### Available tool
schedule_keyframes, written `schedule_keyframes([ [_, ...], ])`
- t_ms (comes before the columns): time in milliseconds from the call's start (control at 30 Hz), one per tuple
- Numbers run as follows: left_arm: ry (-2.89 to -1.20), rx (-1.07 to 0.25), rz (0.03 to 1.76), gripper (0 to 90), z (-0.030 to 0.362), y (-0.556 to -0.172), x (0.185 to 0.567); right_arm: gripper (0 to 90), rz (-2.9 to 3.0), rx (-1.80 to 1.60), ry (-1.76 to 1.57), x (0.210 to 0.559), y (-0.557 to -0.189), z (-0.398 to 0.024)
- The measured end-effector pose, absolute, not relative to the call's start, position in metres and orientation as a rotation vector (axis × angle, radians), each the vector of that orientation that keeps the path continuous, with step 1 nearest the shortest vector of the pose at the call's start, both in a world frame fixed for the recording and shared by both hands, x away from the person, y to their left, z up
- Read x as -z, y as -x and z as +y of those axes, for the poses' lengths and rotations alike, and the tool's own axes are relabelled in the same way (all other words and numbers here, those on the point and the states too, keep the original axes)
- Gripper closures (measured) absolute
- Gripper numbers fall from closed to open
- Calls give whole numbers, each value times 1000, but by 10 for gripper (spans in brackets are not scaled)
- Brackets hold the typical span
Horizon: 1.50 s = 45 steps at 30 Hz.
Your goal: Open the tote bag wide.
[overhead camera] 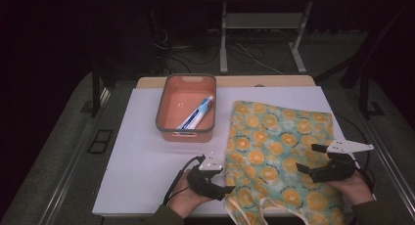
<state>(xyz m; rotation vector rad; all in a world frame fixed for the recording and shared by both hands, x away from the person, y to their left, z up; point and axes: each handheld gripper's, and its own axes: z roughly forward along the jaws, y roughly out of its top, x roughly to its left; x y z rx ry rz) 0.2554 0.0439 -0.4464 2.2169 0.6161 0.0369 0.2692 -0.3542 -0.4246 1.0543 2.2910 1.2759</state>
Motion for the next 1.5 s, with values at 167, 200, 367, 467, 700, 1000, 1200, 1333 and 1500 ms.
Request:
schedule_keyframes([
  [167, -2259, -49, 551, 477, 35, -255, 450, 36, 2294, -1272, -1050, 425, -270, -354],
  [200, -2262, -50, 545, 477, 34, -255, 450, 36, 2294, -1272, -1050, 425, -270, -354],
  [367, -2284, -74, 500, 813, 29, -258, 450, 36, 2297, -1272, -1048, 425, -269, -353],
  [467, -2289, -91, 493, 892, 27, -264, 448, 36, 2297, -1275, -1048, 425, -269, -353],
  [700, -2223, -247, 605, 892, 41, -301, 436, 36, 2309, -1273, -1029, 424, -268, -350],
  [1000, -2168, -317, 713, 886, 47, -335, 441, 37, 2401, -1280, -956, 424, -264, -324],
  [1200, -2158, -299, 734, 788, 49, -334, 443, 135, 2551, -1274, -843, 426, -254, -288],
  [1333, -2150, -272, 745, 610, 55, -328, 440, 168, 2640, -1249, -762, 431, -247, -265],
  [1500, -2109, -205, 761, 452, 70, -312, 431, 278, 2721, -1199, -709, 438, -246, -252],
])
